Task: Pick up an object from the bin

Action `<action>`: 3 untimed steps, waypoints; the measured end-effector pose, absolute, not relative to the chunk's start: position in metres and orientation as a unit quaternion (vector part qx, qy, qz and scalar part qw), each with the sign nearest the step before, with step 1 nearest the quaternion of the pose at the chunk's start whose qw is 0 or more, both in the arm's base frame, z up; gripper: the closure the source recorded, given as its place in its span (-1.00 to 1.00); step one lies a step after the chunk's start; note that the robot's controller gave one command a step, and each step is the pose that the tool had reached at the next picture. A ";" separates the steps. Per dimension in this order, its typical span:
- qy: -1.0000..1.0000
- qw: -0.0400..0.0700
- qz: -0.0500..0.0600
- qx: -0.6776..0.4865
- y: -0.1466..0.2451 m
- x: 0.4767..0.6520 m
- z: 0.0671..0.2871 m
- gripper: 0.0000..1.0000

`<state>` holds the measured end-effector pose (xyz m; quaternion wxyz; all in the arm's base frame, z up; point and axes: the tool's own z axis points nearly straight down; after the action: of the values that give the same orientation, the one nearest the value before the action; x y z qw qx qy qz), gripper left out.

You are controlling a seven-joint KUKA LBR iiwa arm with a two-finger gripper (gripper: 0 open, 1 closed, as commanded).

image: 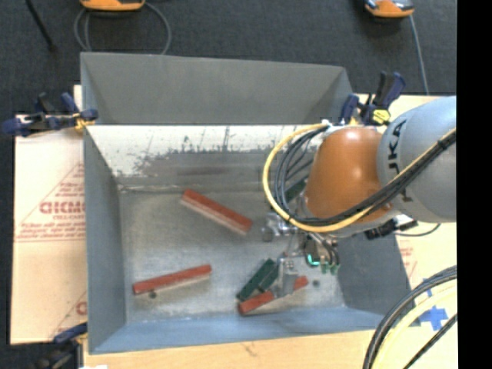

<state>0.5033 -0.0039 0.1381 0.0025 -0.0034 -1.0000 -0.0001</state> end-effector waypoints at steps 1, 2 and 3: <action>-0.991 0.002 0.000 0.132 -0.009 0.515 0.069 -1.00; -0.991 0.001 0.000 0.132 -0.009 0.517 0.073 1.00; -0.993 -0.006 0.001 0.118 -0.016 0.523 0.202 1.00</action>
Offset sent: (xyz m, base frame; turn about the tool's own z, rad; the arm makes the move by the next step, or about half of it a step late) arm 0.0125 -0.0038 -0.0681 -0.2730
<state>0.5229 -0.0163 0.2021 -0.0058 0.1179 -0.9930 0.0013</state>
